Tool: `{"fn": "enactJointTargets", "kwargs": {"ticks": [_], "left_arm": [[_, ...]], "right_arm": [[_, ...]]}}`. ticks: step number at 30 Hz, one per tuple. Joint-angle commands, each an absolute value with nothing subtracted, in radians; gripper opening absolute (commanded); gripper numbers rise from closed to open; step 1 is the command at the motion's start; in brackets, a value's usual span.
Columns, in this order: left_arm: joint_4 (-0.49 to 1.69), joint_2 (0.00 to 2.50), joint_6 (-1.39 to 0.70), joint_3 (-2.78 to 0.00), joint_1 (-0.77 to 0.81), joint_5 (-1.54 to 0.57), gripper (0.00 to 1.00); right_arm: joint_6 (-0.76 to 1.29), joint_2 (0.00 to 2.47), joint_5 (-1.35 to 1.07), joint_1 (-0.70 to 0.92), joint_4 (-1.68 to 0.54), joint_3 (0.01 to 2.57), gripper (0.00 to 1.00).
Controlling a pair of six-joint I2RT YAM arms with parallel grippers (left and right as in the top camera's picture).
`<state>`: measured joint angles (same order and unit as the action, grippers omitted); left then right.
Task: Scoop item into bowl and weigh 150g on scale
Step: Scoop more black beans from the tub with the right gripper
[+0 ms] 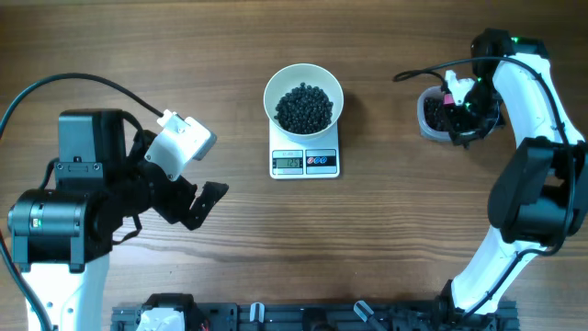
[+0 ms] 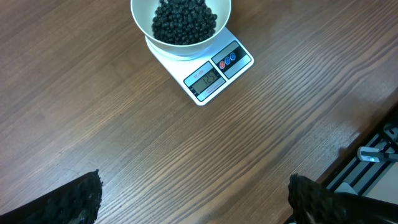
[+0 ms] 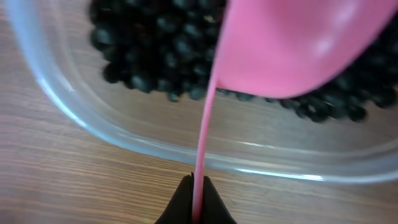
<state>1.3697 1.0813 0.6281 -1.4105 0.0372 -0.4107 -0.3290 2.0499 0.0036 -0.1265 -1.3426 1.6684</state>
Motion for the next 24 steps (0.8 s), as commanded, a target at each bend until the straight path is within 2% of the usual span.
{"fn": "enactJointTargets", "kwargs": {"ticks": [1,11,24], "left_arm": [[1.37,1.078,0.648,-1.423,0.03,-0.426,1.0],[1.37,1.078,0.647,-1.423,0.03,-0.426,1.0],[1.37,1.078,0.647,-1.423,0.03,-0.426,1.0]], "right_arm": [[-0.416,2.076,-0.158,-0.124,-1.325,1.664,0.04],[-0.446,2.076,-0.275,-0.15,-1.346,1.67,0.04],[-0.499,2.076,-0.601,-0.333,-1.366,1.667,0.04]]}}
